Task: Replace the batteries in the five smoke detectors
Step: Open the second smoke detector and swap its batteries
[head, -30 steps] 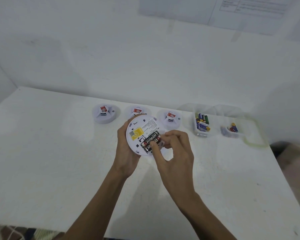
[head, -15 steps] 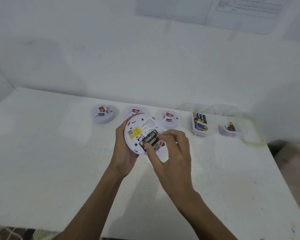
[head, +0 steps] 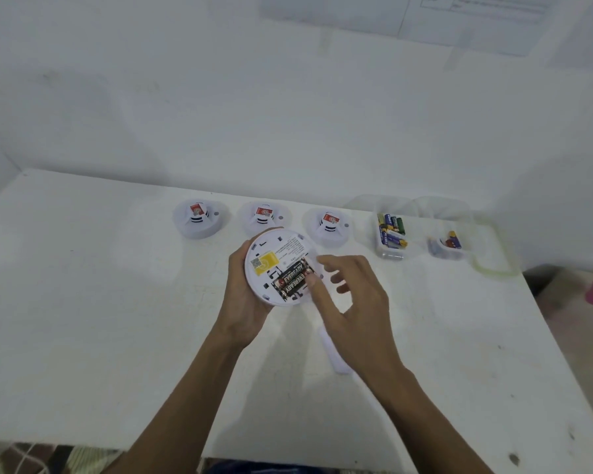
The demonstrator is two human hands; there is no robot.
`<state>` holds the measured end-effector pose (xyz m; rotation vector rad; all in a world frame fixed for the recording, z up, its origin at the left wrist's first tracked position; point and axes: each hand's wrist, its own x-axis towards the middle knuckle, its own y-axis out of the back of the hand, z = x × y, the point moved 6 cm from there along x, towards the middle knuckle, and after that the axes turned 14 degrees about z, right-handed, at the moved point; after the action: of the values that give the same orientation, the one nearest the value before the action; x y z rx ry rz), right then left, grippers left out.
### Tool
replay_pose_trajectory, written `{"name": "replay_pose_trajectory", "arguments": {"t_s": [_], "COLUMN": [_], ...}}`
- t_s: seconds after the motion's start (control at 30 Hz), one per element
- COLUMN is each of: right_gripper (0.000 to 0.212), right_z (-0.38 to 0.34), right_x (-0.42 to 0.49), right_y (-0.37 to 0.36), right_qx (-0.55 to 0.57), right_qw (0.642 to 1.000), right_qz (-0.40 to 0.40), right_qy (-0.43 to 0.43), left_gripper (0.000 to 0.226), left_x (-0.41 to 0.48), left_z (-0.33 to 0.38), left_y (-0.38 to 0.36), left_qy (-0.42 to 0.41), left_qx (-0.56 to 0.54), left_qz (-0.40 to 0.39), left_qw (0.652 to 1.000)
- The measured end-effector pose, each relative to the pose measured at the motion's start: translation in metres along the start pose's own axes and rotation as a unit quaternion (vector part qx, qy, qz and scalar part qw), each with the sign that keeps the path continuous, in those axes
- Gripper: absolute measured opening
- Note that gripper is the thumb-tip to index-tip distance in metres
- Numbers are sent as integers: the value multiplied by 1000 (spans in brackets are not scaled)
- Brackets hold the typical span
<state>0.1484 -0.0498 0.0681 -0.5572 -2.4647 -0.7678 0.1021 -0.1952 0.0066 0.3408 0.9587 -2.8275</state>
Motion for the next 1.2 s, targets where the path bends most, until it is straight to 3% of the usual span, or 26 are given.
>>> {"name": "replay_pose_trajectory", "arguments": {"t_s": [0.1, 0.17, 0.2, 0.3, 0.37, 0.4, 0.47, 0.67, 0.77, 0.87, 0.9, 1.0, 1.2], "right_gripper": [20, 22, 24, 42, 51, 53, 54, 58, 54, 14, 12, 31, 35], "right_z": [26, 53, 67, 102, 112, 115, 118, 121, 126, 126, 125, 116, 72], "right_x": [-4, -14, -20, -45, -59, -64, -72, -75, -73, -74, -73, -64, -26], "right_y": [10, 9, 8, 3, -2, -3, -5, -9, -8, -13, -12, -6, 11], "right_qx": [-32, -105, -150, -260, -316, -337, -364, -374, -357, -300, -269, -173, 33], "right_qw": [999, 989, 979, 932, 903, 892, 879, 881, 887, 910, 921, 943, 945], "right_qz": [-14, -63, -95, -186, -232, -246, -255, -231, -223, -221, -211, -167, -72], "right_qy": [-32, -78, -102, -173, -176, -175, -172, -174, -192, -180, -188, -231, -318], "left_gripper": [39, 38, 33, 47, 49, 62, 84, 70, 71, 68, 65, 59, 50], "left_x": [0, 2, 2, 0, -3, -4, -5, -2, -3, -3, -2, -1, -3], "left_z": [-3, -6, -9, -14, -12, -12, -16, -25, -25, -27, -28, -25, -19], "left_y": [4, 9, 9, 6, 1, -2, -5, 2, 4, 8, 8, 11, 5], "left_qy": [-10, -2, 16, 50, 35, 36, 61, 91, 94, 91, 89, 79, 46], "left_qx": [3, 1, -5, 4, 19, 27, 26, 4, 10, 12, 11, 14, 30], "left_qz": [-2, 5, 4, -12, -22, -28, -40, -13, 8, 16, 16, 21, 6], "left_qw": [1000, 1000, 1000, 999, 999, 999, 997, 996, 996, 996, 996, 997, 998]}}
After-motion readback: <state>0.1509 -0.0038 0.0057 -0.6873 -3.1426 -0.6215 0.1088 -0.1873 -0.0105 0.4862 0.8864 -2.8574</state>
